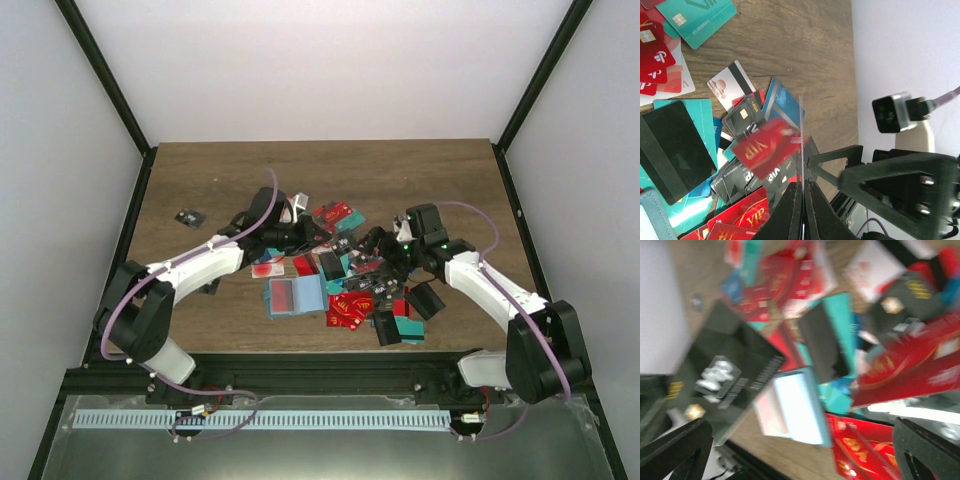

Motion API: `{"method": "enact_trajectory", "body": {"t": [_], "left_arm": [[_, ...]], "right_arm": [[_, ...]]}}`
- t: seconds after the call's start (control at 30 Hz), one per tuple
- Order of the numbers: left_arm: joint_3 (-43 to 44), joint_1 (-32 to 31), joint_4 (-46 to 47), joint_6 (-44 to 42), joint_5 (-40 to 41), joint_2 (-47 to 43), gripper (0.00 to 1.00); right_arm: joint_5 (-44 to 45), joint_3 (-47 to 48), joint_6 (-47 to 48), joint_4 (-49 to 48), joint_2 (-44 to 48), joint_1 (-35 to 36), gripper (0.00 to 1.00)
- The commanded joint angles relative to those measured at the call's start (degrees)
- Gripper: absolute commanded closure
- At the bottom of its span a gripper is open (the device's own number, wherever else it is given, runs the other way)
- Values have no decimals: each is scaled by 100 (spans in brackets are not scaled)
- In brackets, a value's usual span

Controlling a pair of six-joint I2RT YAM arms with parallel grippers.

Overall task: Put the credit cards into the card holder
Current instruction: Insert the credit card into the card holder.

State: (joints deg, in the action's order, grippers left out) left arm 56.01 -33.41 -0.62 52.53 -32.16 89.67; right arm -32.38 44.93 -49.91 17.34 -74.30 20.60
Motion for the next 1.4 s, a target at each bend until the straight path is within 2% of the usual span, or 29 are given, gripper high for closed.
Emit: {"method": "enact_trajectory", "body": {"t": [0.0, 0.2, 0.27, 0.4, 0.63, 0.8, 1.07, 1.17, 1.37], "left_arm": [[432, 0, -321, -219, 153, 12, 96], [865, 17, -1673, 638, 635, -22, 96], [846, 38, -1811, 1019, 597, -55, 96], [480, 75, -1240, 1965, 150, -186, 96], [-15, 63, -257, 3228, -320, -489, 96], [-432, 63, 536, 3885, -418, -708, 96], [-912, 63, 1428, 4409, -466, -865, 96], [-923, 64, 1539, 4466, -487, -873, 96], [-1053, 62, 1771, 4660, -520, -987, 96]], "right_arm": [[1111, 122, 254, 1412, 155, -146, 0], [622, 404, 255, 1532, 397, -153, 0], [108, 416, 154, 1167, 483, -150, 0], [-926, 22, -846, -202, 798, -151, 0], [-1084, -462, -2700, -1615, 1009, -72, 6], [-933, -387, -3157, -1596, 937, 55, 12], [-777, -686, -3738, -1921, 853, 210, 16], [-680, -797, -3990, -2187, 823, 280, 24], [-619, -674, -4170, -2632, 495, 427, 58]]}}
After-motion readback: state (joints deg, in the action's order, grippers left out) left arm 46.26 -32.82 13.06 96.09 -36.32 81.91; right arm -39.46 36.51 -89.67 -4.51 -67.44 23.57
